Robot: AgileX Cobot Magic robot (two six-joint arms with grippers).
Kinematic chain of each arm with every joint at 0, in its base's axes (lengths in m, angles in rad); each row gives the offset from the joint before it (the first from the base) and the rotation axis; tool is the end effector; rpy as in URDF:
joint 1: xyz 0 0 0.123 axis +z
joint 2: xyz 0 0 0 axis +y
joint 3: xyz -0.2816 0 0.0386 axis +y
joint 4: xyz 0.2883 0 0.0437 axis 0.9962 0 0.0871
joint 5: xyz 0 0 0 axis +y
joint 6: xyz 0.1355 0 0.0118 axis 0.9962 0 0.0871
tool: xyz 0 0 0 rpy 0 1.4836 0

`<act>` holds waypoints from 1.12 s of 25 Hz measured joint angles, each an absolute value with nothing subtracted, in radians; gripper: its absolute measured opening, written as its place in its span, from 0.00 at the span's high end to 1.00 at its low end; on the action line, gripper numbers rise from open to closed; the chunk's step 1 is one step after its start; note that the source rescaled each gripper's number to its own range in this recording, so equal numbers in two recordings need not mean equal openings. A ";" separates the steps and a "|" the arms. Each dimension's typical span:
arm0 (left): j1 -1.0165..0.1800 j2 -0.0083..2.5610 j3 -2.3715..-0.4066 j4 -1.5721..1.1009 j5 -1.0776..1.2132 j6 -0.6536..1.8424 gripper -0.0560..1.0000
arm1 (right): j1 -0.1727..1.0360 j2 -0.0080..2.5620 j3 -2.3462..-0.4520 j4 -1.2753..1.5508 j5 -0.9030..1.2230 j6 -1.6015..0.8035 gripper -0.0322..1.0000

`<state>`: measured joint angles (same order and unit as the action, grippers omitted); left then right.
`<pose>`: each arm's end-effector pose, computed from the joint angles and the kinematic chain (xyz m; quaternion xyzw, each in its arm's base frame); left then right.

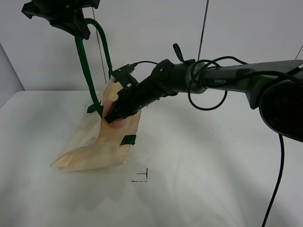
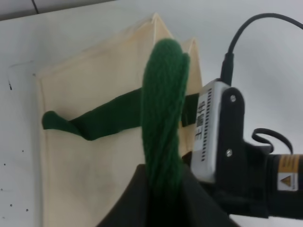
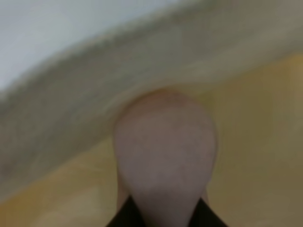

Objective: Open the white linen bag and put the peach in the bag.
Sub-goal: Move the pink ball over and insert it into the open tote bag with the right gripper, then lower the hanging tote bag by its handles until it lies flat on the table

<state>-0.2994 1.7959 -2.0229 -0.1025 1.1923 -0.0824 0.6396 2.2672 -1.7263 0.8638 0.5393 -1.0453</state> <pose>0.4340 -0.1475 0.3923 0.1001 0.9340 -0.1146 0.3231 0.4215 0.3798 0.1113 -0.4612 0.7907 0.2499 0.3156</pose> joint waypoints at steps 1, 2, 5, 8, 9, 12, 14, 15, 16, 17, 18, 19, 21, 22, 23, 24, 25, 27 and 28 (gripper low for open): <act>-0.299 1.796 -2.023 -0.102 1.192 -0.082 0.95 | 0.645 2.271 -1.726 0.866 0.519 -1.049 0.97; -0.299 1.796 -2.023 -0.102 1.192 -0.082 0.95 | 0.647 2.275 -1.726 0.868 0.508 -1.052 0.97; -0.299 1.796 -2.023 -0.102 1.192 -0.082 0.95 | 0.647 2.277 -1.726 0.870 0.500 -1.055 0.83; -0.299 1.796 -2.023 -0.102 1.192 -0.082 0.95 | 0.647 2.277 -1.726 0.871 0.490 -1.056 0.45; -0.299 1.796 -2.023 -0.102 1.192 -0.082 0.95 | 0.647 2.277 -1.726 0.871 0.485 -1.056 0.29; -0.299 1.796 -2.023 -0.102 1.192 -0.082 0.95 | 0.647 2.277 -1.726 0.864 0.473 -1.042 0.07; -0.299 1.796 -2.023 -0.102 1.192 -0.082 0.95 | 0.647 2.278 -1.726 0.828 0.474 -0.994 0.02; -0.299 1.796 -2.023 -0.102 1.192 -0.082 0.95 | 0.647 2.276 -1.726 0.802 0.483 -0.963 0.01; -0.299 1.796 -2.023 -0.102 1.192 -0.082 0.95 | 0.647 2.269 -1.726 0.764 0.495 -0.915 0.01; -0.299 1.796 -2.023 -0.102 1.192 -0.082 0.95 | 0.647 2.260 -1.726 0.718 0.511 -0.860 0.00; -0.299 1.796 -2.023 -0.102 1.192 -0.082 0.95 | 0.647 2.246 -1.726 0.667 0.536 -0.798 0.00; -0.299 1.796 -2.023 -0.102 1.192 -0.082 0.95 | 0.647 2.234 -1.726 0.623 0.568 -0.740 0.00; -0.300 1.796 -2.023 -0.102 1.192 -0.082 0.95 | 0.642 2.199 -1.726 0.515 0.650 -0.584 0.00; -0.300 1.796 -2.023 -0.102 1.192 -0.082 0.95 | 0.635 2.180 -1.726 0.471 0.702 -0.516 0.00; -0.300 1.796 -2.023 -0.102 1.192 -0.082 0.95 | 0.624 2.165 -1.726 0.417 0.754 -0.437 0.00; -0.300 1.796 -2.023 -0.102 1.192 -0.082 0.95 | 0.613 2.147 -1.726 0.364 0.794 -0.363 0.00; -0.300 1.796 -2.023 -0.102 1.192 -0.082 0.95 | 0.598 2.133 -1.726 0.313 0.840 -0.296 0.00; -0.300 1.796 -2.023 -0.102 1.192 -0.082 0.95 | 0.565 2.114 -1.727 0.234 0.916 -0.198 0.00; -0.300 1.796 -2.023 -0.105 1.192 -0.082 0.95 | 0.544 2.111 -1.729 0.204 0.944 -0.161 0.00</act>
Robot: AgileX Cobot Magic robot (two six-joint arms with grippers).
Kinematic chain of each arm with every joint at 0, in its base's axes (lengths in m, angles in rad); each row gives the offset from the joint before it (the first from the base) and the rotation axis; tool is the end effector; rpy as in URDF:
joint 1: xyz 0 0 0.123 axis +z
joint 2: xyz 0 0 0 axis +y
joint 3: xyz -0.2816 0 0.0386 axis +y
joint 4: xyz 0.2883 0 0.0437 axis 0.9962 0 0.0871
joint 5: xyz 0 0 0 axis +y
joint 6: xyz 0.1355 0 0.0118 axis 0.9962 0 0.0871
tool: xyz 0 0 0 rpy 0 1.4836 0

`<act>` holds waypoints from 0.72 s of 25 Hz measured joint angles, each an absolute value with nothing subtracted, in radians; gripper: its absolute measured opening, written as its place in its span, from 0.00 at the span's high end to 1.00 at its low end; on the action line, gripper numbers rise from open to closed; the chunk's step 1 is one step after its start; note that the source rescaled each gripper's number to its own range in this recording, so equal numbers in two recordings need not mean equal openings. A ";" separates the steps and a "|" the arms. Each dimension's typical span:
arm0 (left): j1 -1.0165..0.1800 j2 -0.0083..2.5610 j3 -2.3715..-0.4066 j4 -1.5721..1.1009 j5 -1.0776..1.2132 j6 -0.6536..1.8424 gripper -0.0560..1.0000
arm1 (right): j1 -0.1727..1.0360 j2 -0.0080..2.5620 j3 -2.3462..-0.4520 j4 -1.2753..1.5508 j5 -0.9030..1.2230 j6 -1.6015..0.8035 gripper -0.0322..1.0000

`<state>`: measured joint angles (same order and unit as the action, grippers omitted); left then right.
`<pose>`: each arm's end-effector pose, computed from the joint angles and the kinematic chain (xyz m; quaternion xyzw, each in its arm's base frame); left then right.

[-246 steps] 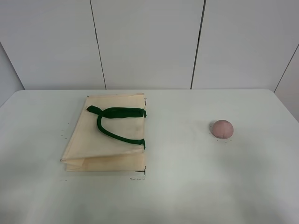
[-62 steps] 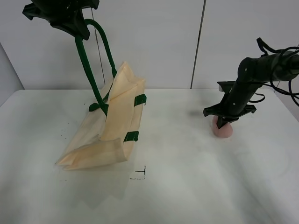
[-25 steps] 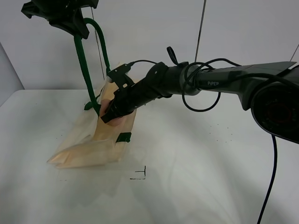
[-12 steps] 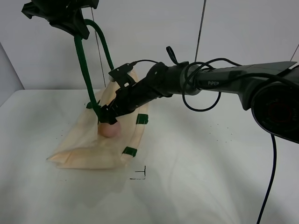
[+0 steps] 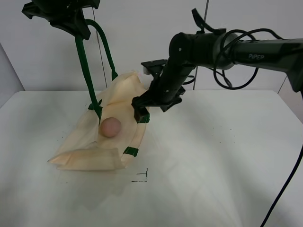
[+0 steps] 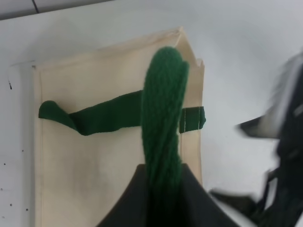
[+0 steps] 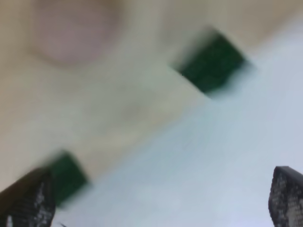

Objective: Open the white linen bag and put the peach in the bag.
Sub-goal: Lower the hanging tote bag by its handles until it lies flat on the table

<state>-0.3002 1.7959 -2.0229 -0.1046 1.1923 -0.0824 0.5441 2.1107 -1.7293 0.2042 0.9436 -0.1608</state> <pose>0.4338 -0.1481 0.3923 0.1004 0.9340 -0.1158 0.3229 0.4220 0.2815 0.1516 -0.2961 0.9364 0.1210 0.1445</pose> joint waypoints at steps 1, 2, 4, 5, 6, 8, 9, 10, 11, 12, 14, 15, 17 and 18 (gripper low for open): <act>-0.300 1.796 -2.023 -0.105 1.192 -0.082 0.95 | 0.522 2.110 -1.734 0.184 0.973 -0.136 0.00; -0.300 1.796 -2.023 -0.105 1.192 -0.082 0.95 | 0.498 2.109 -1.737 0.166 0.991 -0.115 0.00; -0.300 1.796 -2.023 -0.105 1.192 -0.082 0.95 | 0.451 2.109 -1.739 0.144 1.010 -0.097 0.00; -0.300 1.796 -2.023 -0.105 1.192 -0.082 0.95 | 0.423 2.109 -1.739 0.137 1.012 -0.093 0.00; -0.300 1.796 -2.023 -0.105 1.192 -0.082 0.95 | 0.398 2.109 -1.739 0.125 1.013 -0.090 0.00; -0.300 1.796 -2.023 -0.105 1.192 -0.082 0.95 | 0.331 2.109 -1.739 0.100 1.013 -0.088 0.00; -0.300 1.796 -2.023 -0.105 1.192 -0.082 0.95 | 0.295 2.109 -1.739 0.089 1.013 -0.087 0.00; -0.300 1.796 -2.023 -0.105 1.192 -0.082 0.95 | 0.263 2.109 -1.739 0.077 1.014 -0.087 0.00; -0.300 1.796 -2.023 -0.105 1.192 -0.082 0.95 | 0.223 2.109 -1.739 0.066 1.015 -0.087 0.00; -0.300 1.796 -2.023 -0.105 1.192 -0.082 0.95 | 0.183 2.109 -1.739 0.061 1.018 -0.086 0.00; -0.300 1.796 -2.023 -0.105 1.192 -0.082 0.95 | 0.112 2.109 -1.739 0.051 1.029 -0.086 0.00; -0.300 1.796 -2.023 -0.105 1.192 -0.082 0.95 | 0.078 2.109 -1.739 0.048 1.039 -0.086 0.00; -0.300 1.796 -2.023 -0.105 1.192 -0.082 0.95 | 0.029 2.109 -1.739 0.044 1.061 -0.086 0.00; -0.300 1.796 -2.023 -0.105 1.192 -0.082 0.95 | 0.011 2.109 -1.739 0.043 1.077 -0.086 0.00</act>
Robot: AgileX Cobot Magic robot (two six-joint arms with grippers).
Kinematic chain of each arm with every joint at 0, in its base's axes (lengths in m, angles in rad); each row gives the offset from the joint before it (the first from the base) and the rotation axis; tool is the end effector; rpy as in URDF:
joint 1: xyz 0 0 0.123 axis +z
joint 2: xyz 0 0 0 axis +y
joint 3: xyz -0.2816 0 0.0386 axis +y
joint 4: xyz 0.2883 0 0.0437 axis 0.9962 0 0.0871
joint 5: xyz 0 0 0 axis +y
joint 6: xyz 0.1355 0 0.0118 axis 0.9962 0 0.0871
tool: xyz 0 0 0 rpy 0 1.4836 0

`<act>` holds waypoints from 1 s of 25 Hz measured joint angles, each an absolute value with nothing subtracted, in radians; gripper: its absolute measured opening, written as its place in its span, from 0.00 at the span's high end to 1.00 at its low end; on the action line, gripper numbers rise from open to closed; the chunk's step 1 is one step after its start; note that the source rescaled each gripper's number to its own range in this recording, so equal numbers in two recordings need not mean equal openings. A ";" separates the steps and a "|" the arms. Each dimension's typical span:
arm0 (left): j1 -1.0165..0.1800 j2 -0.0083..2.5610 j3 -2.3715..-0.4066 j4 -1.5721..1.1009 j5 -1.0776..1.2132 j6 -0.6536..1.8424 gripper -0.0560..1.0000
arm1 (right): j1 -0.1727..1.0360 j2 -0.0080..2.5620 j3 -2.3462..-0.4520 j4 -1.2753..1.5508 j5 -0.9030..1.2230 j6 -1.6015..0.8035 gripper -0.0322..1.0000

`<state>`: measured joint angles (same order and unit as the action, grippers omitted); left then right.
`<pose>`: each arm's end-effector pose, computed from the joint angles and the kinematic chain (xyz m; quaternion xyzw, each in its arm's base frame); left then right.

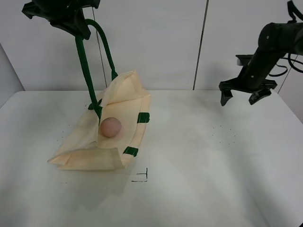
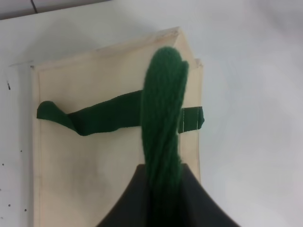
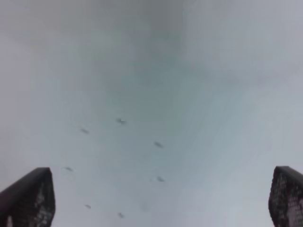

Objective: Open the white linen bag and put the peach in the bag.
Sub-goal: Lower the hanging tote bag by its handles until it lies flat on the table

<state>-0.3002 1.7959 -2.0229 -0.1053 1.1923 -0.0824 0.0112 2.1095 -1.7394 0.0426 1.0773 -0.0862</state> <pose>0.4337 -0.1482 0.3923 0.1004 0.9339 -0.1161 0.3228 0.4905 0.0106 0.1485 -0.0403 0.9934 0.0158 0.1057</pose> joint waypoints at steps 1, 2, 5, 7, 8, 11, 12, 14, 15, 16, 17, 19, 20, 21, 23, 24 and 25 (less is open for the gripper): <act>-0.300 1.796 -2.023 -0.105 1.192 -0.082 0.95 | 0.000 2.109 -1.739 0.042 1.096 -0.088 0.00; -0.300 1.796 -2.023 -0.105 1.192 -0.082 0.95 | -0.004 2.109 -1.739 0.040 1.116 -0.091 0.00; -0.300 1.796 -2.023 -0.105 1.192 -0.082 0.95 | 0.003 2.108 -1.739 0.041 1.169 -0.107 0.00; -0.300 1.796 -2.023 -0.105 1.192 -0.082 0.95 | 0.011 2.103 -1.739 0.046 1.199 -0.109 0.00; -0.300 1.796 -2.023 -0.105 1.192 -0.082 0.95 | 0.014 2.098 -1.739 0.047 1.205 -0.109 0.00; -0.300 1.796 -2.023 -0.105 1.192 -0.082 0.95 | 0.016 2.074 -1.727 0.048 1.212 -0.094 0.00; -0.300 1.796 -2.023 -0.105 1.192 -0.082 0.95 | 0.016 2.060 -1.710 0.048 1.212 -0.090 0.00; -0.300 1.796 -2.023 -0.105 1.192 -0.082 0.95 | 0.016 2.009 -1.651 0.048 1.212 -0.086 0.00; -0.300 1.796 -2.023 -0.105 1.192 -0.082 0.95 | 0.016 1.971 -1.617 0.053 1.212 -0.086 0.00; -0.300 1.796 -2.023 -0.105 1.192 -0.082 0.95 | 0.016 1.935 -1.568 0.058 1.212 -0.086 0.00; -0.300 1.796 -2.023 -0.105 1.192 -0.082 0.95 | 0.016 1.882 -1.513 0.063 1.212 -0.086 0.00; -0.300 1.796 -2.023 -0.105 1.192 -0.082 0.95 | 0.016 1.772 -1.401 0.064 1.213 -0.085 0.00; -0.300 1.796 -2.023 -0.105 1.192 -0.082 0.95 | 0.016 1.705 -1.338 0.065 1.213 -0.085 0.00; -0.300 1.796 -2.023 -0.105 1.192 -0.082 0.95 | 0.016 1.636 -1.274 0.065 1.214 -0.085 0.00; -0.300 1.796 -2.023 -0.105 1.192 -0.082 0.95 | 0.016 1.507 -1.157 0.066 1.214 -0.085 0.00; -0.300 1.796 -2.023 -0.105 1.192 -0.082 0.95 | 0.016 1.434 -1.094 0.066 1.215 -0.085 0.00; -0.300 1.796 -2.023 -0.105 1.192 -0.082 0.95 | 0.016 1.360 -1.041 0.066 1.216 -0.085 0.00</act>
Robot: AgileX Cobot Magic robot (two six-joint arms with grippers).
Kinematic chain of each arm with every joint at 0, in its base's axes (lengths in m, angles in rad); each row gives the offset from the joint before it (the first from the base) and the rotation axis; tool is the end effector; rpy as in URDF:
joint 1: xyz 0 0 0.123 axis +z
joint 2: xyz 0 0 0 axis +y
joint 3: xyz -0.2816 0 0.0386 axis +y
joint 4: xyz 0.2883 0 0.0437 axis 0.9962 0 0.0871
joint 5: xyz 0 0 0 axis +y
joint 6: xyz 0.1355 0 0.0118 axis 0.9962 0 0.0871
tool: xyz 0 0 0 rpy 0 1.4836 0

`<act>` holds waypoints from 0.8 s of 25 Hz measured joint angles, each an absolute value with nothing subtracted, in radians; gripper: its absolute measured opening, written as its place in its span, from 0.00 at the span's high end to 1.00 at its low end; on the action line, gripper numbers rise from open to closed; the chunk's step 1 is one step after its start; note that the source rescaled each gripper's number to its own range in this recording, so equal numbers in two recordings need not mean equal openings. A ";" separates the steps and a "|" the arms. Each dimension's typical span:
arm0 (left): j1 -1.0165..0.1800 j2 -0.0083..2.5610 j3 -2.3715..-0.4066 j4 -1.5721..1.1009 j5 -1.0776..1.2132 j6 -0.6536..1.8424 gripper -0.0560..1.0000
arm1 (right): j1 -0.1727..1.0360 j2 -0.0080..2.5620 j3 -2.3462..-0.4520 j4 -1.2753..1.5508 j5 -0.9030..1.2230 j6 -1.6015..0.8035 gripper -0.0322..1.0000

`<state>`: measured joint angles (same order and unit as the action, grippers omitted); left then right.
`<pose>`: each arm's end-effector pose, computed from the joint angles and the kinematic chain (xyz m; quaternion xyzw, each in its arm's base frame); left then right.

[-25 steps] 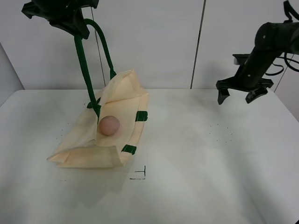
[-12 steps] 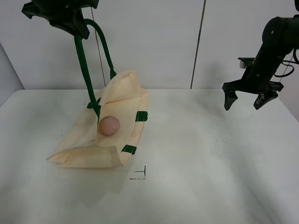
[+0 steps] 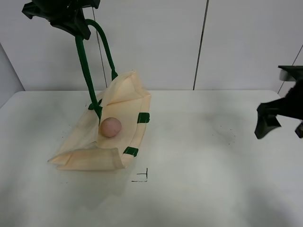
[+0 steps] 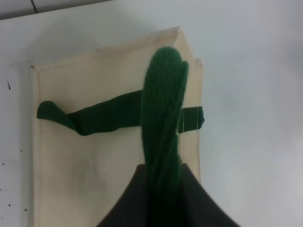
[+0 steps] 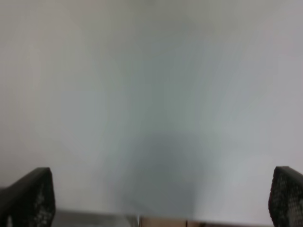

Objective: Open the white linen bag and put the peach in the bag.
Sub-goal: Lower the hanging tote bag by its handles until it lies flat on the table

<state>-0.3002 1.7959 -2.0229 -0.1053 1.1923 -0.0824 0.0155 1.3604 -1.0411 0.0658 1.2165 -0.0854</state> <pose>0.4337 -0.1482 0.3923 0.1004 0.9339 -0.1161 0.3228 0.2828 0.0128 0.2227 -0.0408 0.9968 0.0293 0.0621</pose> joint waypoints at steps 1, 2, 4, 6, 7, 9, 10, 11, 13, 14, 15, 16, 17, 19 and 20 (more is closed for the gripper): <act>-0.300 1.796 -2.023 -0.105 1.192 -0.082 0.95 | 0.016 1.287 -0.979 0.066 1.216 -0.085 0.00; -0.300 1.796 -2.023 -0.105 1.192 -0.082 0.95 | 0.016 1.226 -0.920 0.066 1.216 -0.085 0.00; -0.300 1.796 -2.023 -0.105 1.192 -0.082 0.95 | 0.016 1.079 -0.817 0.066 1.206 -0.085 0.00; -0.300 1.796 -2.023 -0.105 1.192 -0.082 0.95 | 0.016 0.937 -0.716 0.066 1.162 -0.085 0.00; -0.300 1.796 -2.023 -0.105 1.192 -0.082 0.95 | 0.016 0.859 -0.672 0.066 1.138 -0.085 0.00; -0.300 1.796 -2.023 -0.105 1.192 -0.082 0.95 | 0.016 0.715 -0.598 0.066 1.073 -0.082 0.00; -0.300 1.796 -2.023 -0.105 1.192 -0.082 0.95 | 0.016 0.635 -0.563 0.066 1.049 -0.081 0.00; -0.300 1.796 -2.023 -0.105 1.192 -0.082 0.95 | 0.016 0.557 -0.539 0.066 1.031 -0.080 0.00; -0.300 1.796 -2.023 -0.105 1.192 -0.082 0.95 | 0.016 0.431 -0.511 0.063 1.029 -0.079 0.00; -0.300 1.796 -2.023 -0.105 1.192 -0.082 0.95 | 0.016 0.369 -0.503 0.060 1.029 -0.077 0.00; -0.300 1.796 -2.023 -0.105 1.192 -0.082 0.95 | 0.016 0.312 -0.498 0.057 1.029 -0.073 0.00; -0.300 1.796 -2.023 -0.105 1.192 -0.082 0.95 | 0.016 0.269 -0.497 0.055 1.029 -0.071 0.00; -0.300 1.796 -2.023 -0.105 1.192 -0.082 0.95 | 0.016 0.221 -0.497 0.054 1.029 -0.068 0.00; -0.300 1.796 -2.023 -0.105 1.192 -0.082 0.95 | 0.016 0.145 -0.495 0.045 1.028 -0.063 0.00; -0.300 1.796 -2.023 -0.105 1.192 -0.082 0.95 | 0.016 0.107 -0.495 0.041 1.028 -0.061 0.00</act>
<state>-0.3002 1.7959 -2.0229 -0.1053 1.1923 -0.0824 0.0155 0.1069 -0.4955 0.0406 1.0284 -0.0606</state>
